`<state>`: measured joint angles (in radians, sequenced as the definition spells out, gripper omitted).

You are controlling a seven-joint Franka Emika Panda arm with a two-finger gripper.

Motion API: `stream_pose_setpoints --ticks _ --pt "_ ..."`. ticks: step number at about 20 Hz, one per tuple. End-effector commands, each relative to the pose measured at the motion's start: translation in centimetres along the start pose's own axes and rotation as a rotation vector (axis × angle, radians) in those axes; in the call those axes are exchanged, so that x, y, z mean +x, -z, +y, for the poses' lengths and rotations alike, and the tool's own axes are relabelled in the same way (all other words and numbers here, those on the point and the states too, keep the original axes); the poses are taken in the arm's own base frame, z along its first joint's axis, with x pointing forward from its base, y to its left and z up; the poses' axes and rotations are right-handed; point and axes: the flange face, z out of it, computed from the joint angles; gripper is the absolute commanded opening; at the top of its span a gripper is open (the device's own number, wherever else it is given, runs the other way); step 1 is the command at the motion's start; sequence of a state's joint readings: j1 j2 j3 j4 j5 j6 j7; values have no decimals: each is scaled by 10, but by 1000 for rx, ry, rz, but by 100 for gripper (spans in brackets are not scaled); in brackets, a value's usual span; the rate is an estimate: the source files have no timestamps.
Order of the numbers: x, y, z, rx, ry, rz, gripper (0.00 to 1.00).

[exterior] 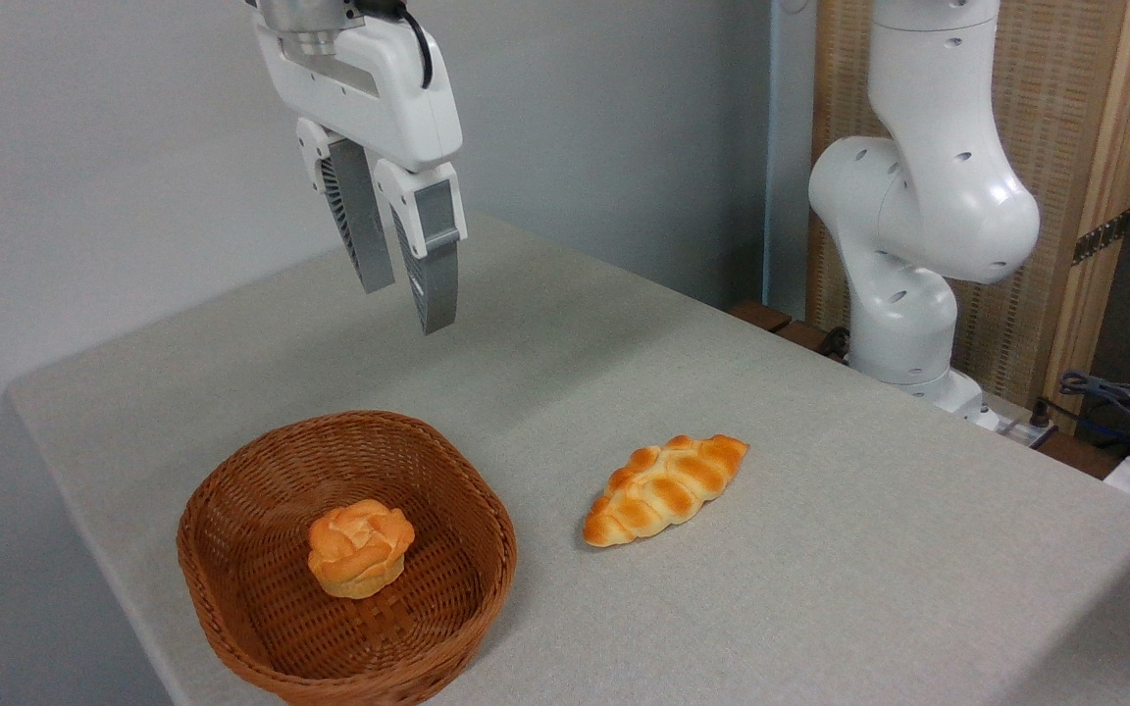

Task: Put bread into the basket

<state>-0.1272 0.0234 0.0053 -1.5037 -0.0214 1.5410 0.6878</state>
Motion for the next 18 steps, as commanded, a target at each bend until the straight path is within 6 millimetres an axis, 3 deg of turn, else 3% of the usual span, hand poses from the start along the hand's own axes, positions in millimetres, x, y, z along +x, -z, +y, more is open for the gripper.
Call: stream_pose_setpoints --ticks 1,8,10,18 --pt "3 3 6 19 -27 -28 100" --pt "-2 7 3 -6 28 3 100" --pt "-11 8 -6 -28 65 23 100" --pt "-12 10 -5 -20 33 19 100"
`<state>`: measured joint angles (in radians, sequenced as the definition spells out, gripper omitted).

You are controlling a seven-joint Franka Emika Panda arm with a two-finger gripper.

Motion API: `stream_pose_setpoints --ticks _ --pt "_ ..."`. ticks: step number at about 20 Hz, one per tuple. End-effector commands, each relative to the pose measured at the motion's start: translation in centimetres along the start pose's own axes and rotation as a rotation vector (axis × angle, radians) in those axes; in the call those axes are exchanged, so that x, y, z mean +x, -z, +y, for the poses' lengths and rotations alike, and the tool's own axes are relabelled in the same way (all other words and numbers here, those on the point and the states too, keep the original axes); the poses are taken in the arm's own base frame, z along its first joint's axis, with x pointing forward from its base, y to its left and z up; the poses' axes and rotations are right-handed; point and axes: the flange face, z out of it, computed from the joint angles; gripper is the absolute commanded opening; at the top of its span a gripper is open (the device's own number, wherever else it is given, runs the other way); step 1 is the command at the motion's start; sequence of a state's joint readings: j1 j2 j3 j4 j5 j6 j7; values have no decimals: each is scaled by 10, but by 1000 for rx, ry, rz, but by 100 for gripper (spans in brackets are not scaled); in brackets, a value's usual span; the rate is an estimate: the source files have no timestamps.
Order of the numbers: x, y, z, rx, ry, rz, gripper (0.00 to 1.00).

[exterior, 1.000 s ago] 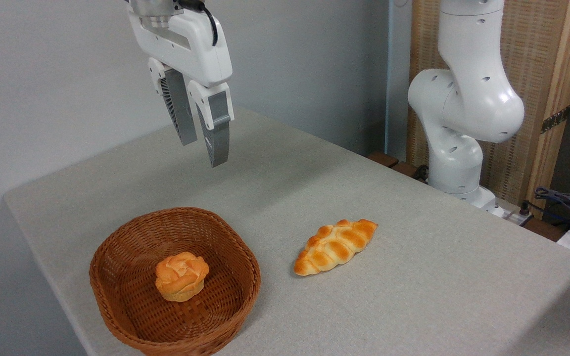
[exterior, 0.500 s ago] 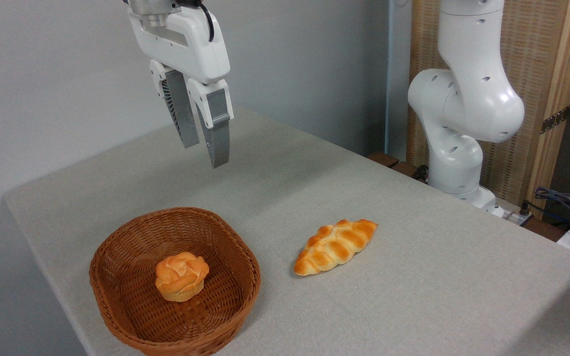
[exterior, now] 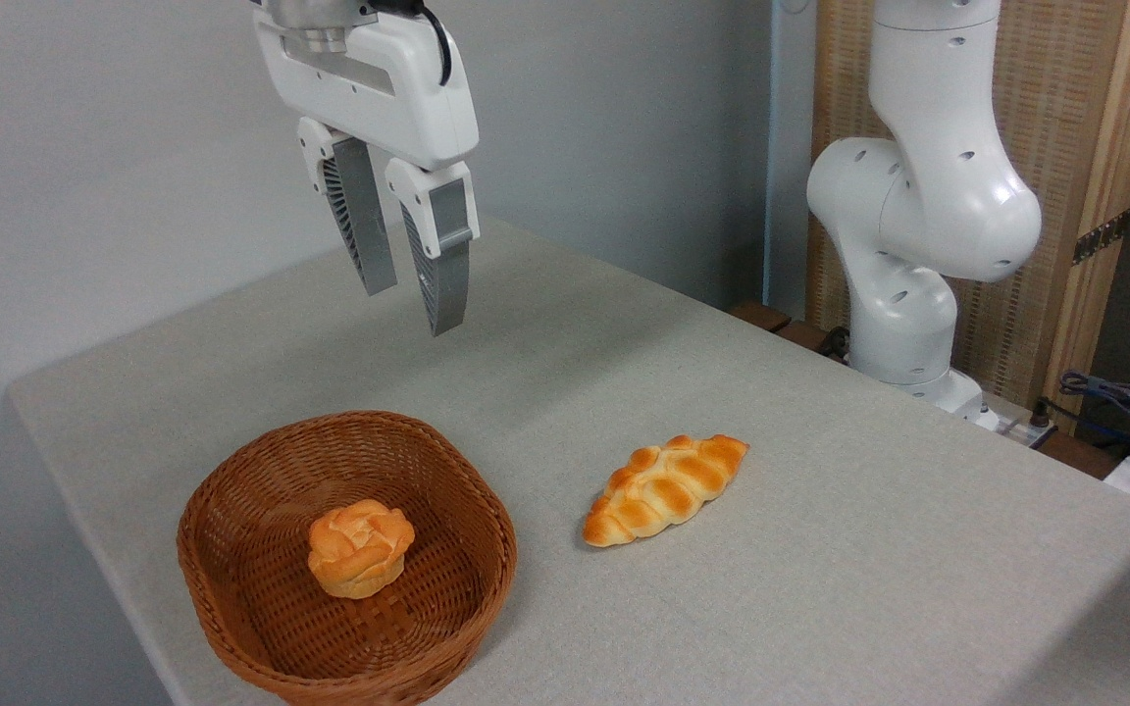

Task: Put bread into the basket

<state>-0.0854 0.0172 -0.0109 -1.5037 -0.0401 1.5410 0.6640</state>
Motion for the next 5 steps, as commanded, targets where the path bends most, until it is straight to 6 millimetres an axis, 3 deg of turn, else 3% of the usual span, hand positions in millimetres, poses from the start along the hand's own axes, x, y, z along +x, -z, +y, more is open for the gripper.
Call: stream_pose_setpoints --ticks 1,5 --pt "-3 6 2 -10 -14 2 100" --pt "-4 6 3 -14 -32 -1 100"
